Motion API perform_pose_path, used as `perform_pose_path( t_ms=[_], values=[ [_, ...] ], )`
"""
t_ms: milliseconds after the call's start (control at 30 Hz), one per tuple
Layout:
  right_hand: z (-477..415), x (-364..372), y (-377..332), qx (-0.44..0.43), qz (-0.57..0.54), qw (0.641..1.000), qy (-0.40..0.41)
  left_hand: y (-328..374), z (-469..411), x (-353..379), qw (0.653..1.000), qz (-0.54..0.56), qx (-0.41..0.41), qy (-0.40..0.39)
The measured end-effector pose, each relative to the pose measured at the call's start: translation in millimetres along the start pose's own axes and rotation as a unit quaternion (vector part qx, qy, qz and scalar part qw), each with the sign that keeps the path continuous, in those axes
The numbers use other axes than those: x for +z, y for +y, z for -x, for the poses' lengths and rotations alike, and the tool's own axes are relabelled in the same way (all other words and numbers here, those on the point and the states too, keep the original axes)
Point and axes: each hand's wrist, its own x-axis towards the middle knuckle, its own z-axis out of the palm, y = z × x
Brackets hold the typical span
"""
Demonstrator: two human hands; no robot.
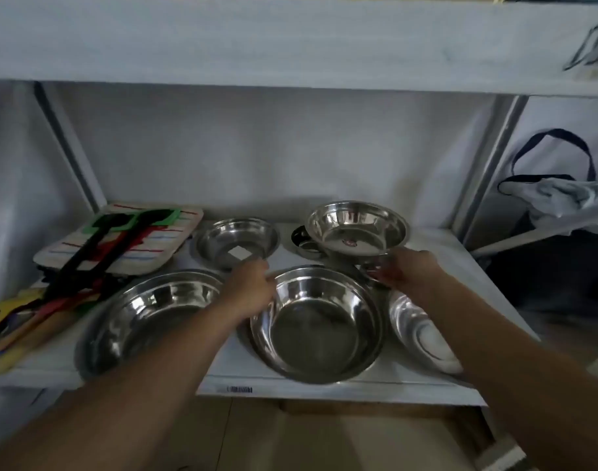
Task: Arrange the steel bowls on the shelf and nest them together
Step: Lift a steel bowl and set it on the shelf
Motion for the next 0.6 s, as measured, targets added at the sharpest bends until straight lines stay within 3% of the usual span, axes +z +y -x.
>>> perform_pose_path(
  t_ms=[267,433,600],
  values=[
    [-73.7,15.6,5.2,0.074,-0.050,0.996,0.031,-16.4,-64.4,24.0,0.977,-0.158,0.002,-0.141],
    [-85.2,24.5,7.0,0.074,-0.067,0.993,0.061,-24.8,-70.2,30.2,0.979,-0.122,-0.017,-0.160],
    [-69.7,12.1,-7.4,0.044,-0.079,0.995,0.049,-18.8,-62.2,20.9,0.986,0.010,-0.038,-0.164]
  ],
)
